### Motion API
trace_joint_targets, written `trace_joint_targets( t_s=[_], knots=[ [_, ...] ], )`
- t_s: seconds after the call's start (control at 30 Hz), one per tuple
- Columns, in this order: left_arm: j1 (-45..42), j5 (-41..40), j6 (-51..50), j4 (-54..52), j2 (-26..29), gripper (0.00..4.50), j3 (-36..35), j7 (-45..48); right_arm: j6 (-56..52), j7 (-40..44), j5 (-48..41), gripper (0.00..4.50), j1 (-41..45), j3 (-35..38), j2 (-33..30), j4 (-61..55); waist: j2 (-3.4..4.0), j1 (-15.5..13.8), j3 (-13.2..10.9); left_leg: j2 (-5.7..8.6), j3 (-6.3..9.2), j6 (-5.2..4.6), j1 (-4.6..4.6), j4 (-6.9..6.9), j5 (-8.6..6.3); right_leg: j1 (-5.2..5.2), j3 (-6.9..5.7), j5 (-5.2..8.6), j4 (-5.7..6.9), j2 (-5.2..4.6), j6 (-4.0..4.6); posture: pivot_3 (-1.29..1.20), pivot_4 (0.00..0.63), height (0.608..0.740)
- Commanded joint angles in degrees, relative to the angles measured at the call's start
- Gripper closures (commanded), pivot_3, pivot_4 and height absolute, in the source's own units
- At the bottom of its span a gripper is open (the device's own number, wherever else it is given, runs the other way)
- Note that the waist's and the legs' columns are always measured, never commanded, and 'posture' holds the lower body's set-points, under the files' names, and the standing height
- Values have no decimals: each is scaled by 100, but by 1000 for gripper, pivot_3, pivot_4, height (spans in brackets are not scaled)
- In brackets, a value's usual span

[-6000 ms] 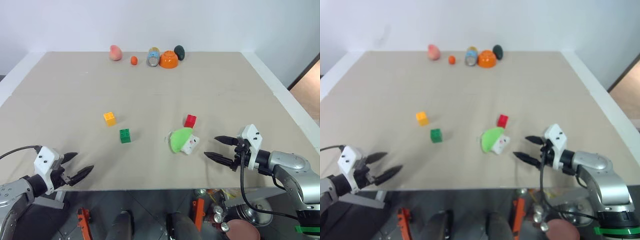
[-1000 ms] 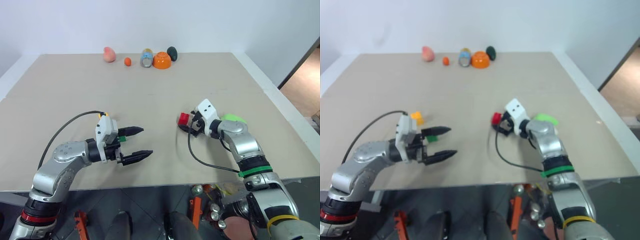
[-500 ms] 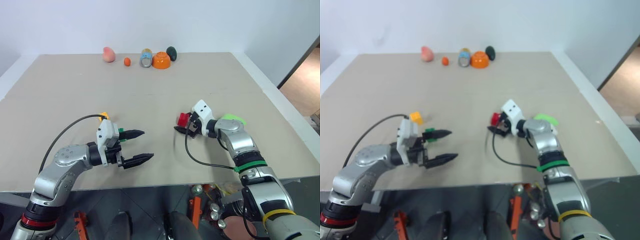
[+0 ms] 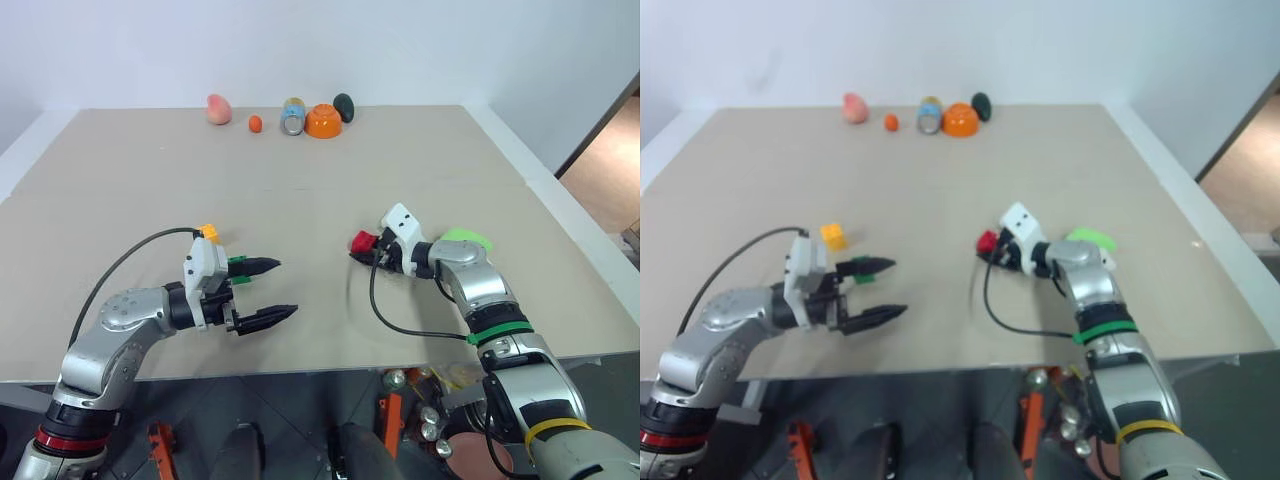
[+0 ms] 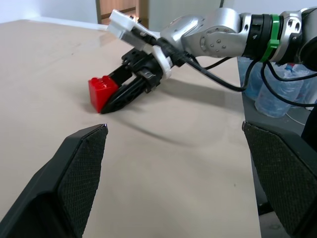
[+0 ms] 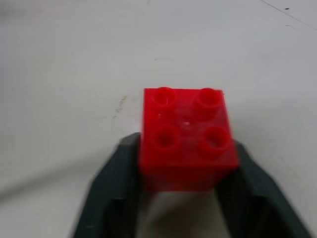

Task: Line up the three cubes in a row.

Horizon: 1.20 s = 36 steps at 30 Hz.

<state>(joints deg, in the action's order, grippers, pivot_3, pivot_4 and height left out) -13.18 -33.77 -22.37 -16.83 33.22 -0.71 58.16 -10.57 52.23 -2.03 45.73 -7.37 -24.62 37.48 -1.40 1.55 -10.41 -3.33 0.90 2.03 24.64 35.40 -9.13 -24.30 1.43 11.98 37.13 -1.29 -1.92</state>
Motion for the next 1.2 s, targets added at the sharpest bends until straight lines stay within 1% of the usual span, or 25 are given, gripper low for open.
trace_joint_targets(
  t_s=[0.03,0.1,0.2,0.27,0.33,0.43,0.5,0.6,0.77,0.93,1.03,1.2],
  knots=[
    [-41,-154,2,-47,267,0,-284,208,30,65,4,3232,48,41,-91,-44,0,1,0,0,0,0,0,0,0,0,0,0,0,0,0,0,150,738],
    [-3,-262,-117,-70,539,0,-314,507,-36,305,-62,3232,-71,13,-202,-373,0,0,0,0,0,0,0,-1,0,0,0,0,0,0,0,0,150,738],
    [70,-357,-203,-117,863,0,-325,870,-289,1266,-513,3232,-482,-42,-500,-1413,2,-21,-1,0,0,1,4,-4,-1,-3,0,6,0,-1,-3,0,150,738],
    [68,-398,-218,-102,956,0,-356,946,-627,1977,-920,3232,-768,-128,-753,-2208,2,-27,-1,0,-1,5,7,-7,-5,-5,0,14,0,-3,-7,0,150,738],
    [55,-434,-242,-89,996,0,-391,978,-903,2604,-1149,3232,-979,-364,-1041,-2823,4,-26,-3,-2,-2,4,5,-7,-12,-5,0,18,0,-3,-8,0,150,738],
    [64,-525,-345,-161,1004,0,-439,953,-754,3106,-1063,3232,-1122,-738,-1297,-3073,4,-14,-3,-9,-4,3,-1,-6,-14,-4,-1,19,0,2,-3,0,150,738],
    [115,-660,-463,-287,1017,0,-479,931,-491,3202,-899,3232,-1060,-910,-1294,-2855,2,-11,-4,-13,-7,3,-6,-6,-14,-4,-2,16,0,4,6,0,150,738],
    [227,-875,-668,-489,1100,0,-589,930,-107,3232,-702,3232,-758,-1055,-1129,-2232,2,-7,-4,-14,-10,3,-9,-2,-13,-4,-2,12,0,4,11,0,150,738],
    [438,-1030,-844,-674,1283,0,-836,876,657,3234,-384,3232,98,-1099,-804,-685,1,36,-7,-15,-21,3,-12,4,-13,-6,2,3,0,2,14,0,150,738],
    [678,-1145,-958,-933,1346,0,-1008,711,1372,3239,-162,3232,786,-1024,-681,662,0,24,-7,-16,-20,4,-8,-2,-13,-7,2,9,0,4,11,0,150,738],
    [789,-1206,-1009,-1050,1348,0,-1084,605,1698,3245,-63,3232,972,-1014,-623,1178,0,14,-7,-15,-20,10,-5,-5,-18,-8,3,18,0,3,7,0,150,738],
    [848,-1271,-1058,-1123,1357,0,-1129,497,2117,3101,129,3232,1091,-992,-466,1722,0,20,-7,-16,-20,11,-9,-6,-22,-6,5,20,1,5,7,0,150,738]
  ],
)
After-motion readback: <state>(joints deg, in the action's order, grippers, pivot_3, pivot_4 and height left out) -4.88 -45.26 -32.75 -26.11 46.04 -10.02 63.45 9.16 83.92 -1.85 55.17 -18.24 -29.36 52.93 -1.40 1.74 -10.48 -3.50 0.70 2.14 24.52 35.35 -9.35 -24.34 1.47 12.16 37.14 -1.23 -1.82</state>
